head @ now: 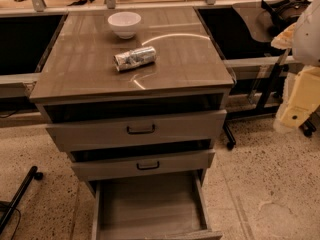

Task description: Place redbull can into bottom drawer

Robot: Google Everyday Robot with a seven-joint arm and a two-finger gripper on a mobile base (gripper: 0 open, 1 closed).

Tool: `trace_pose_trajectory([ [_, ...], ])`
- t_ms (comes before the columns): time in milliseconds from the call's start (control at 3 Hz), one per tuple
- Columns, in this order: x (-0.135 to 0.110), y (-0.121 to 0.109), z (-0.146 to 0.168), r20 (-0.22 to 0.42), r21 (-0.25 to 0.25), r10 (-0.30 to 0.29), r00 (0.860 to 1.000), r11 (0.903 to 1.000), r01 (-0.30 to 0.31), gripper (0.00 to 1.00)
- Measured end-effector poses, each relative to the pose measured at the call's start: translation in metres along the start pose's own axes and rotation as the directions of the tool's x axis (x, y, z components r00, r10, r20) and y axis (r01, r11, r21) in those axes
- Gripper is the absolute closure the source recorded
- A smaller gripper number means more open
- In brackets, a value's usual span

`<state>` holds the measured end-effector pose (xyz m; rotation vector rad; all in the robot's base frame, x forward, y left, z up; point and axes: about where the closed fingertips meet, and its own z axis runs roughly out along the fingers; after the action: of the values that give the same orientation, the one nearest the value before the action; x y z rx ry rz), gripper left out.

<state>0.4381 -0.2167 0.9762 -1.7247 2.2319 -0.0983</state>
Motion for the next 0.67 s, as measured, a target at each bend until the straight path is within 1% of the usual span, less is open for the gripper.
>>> trace_pose_trajectory([
  [333,-0.004,-0.005,0.002,0.014,0.007,-0.011,1.0,0.9999,0.011,0.0],
  [667,-0.019,-0.021,0.013,0.053,0.009,-0.052,0.997,0.9987,0.051,0.0],
])
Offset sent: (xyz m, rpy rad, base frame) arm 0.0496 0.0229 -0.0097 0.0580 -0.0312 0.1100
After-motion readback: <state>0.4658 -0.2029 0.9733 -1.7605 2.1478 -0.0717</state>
